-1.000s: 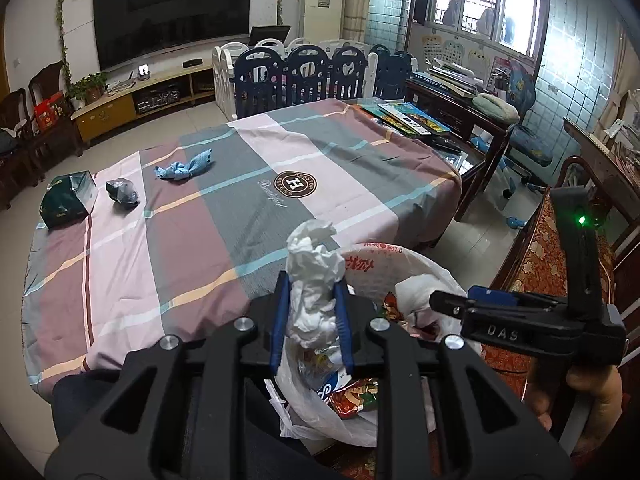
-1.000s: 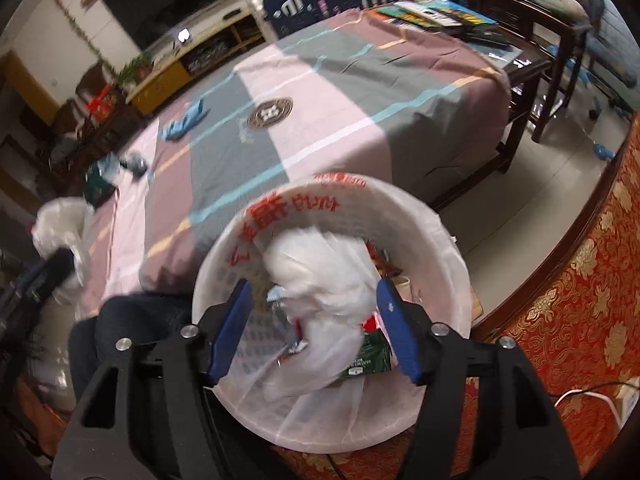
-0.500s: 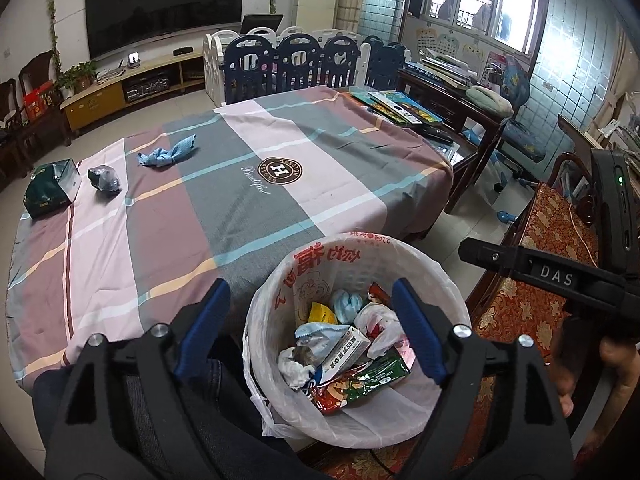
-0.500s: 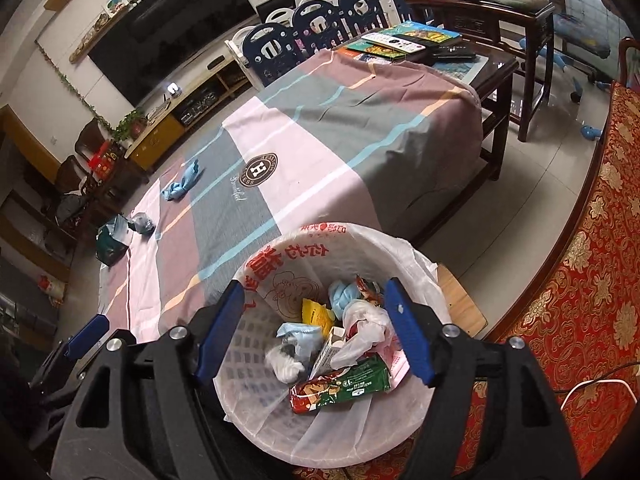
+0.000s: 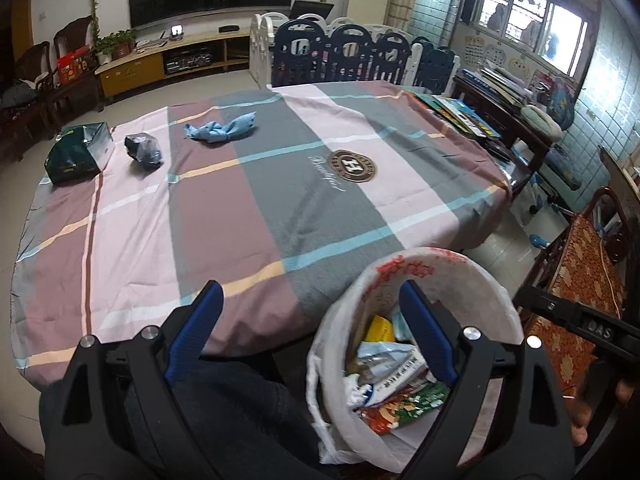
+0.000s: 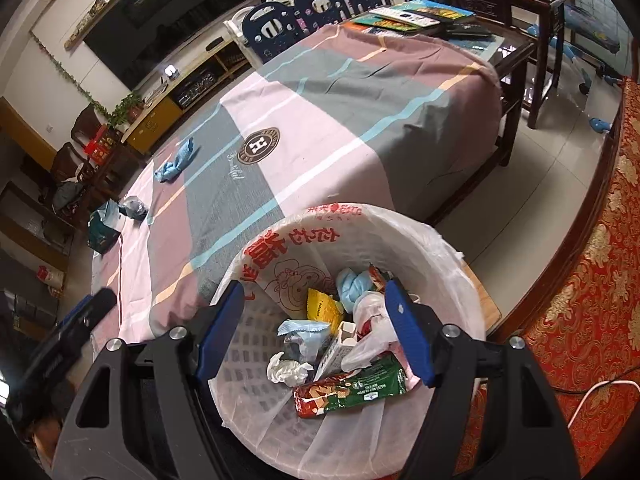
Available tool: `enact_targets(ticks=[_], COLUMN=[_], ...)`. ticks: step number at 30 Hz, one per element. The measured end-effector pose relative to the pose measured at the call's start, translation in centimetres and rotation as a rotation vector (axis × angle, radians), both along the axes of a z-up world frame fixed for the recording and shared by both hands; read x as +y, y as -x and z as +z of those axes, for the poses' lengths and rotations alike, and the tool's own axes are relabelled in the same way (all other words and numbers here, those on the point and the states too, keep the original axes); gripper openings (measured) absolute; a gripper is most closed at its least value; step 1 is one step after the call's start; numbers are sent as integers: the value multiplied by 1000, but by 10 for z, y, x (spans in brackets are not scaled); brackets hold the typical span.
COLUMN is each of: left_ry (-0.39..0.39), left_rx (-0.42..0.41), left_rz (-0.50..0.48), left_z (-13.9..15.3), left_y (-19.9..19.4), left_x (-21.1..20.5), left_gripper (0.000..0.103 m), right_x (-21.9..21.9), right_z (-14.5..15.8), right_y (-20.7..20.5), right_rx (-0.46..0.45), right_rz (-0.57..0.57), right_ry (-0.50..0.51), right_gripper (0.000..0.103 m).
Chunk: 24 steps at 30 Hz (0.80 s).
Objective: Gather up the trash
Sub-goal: 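Move both tools back to the table toward the dark bag and blue cloth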
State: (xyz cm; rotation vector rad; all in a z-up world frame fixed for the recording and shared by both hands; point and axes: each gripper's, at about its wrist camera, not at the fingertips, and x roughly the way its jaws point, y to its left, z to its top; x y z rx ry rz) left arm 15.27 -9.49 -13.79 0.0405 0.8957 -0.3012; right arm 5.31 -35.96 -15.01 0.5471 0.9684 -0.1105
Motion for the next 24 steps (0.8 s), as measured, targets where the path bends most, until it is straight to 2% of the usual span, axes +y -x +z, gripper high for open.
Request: enact_targets(ticks=[2,5,8,12,15,19,20,22,23,24], left_ry=[-22,-49,-17,-34,-16,27,41,122,134,112], left_rx=[5,-9,17,42,102,109,103,121,112,87], left_rz=[89,276,403,502,539,558,558,503,493,498], left_z=[-7,-13,-23,-41,-66,-91,-95,-98,-96,-92], left_y=[-34,-90,-161,-246,-292,-316,-316,-318,-317,-313], left_x=[25,68,112,146,161,173,176,179,179,178], left_gripper=[89,89,89,92,93,91,79,53,48,46], right_x=[6,16,28,51,72,119,134,168,183,200], right_z=[-4,-6,-9,-12,-16,-17,-16,-16,-18,-21], right_y=[-11,-34,-67,-123,-168,-238,-259,-301,-320,-343], right_rx=[1,-2,12,21,13,-47,-68,-120,-134,-139], right_rz=[28,65,101,162,207,317,358,444,492,545], right_ry=[13,37,38,51,61,102,144,241,265,290], right_gripper=[72,72,72,72,72,73,79,84,86,86])
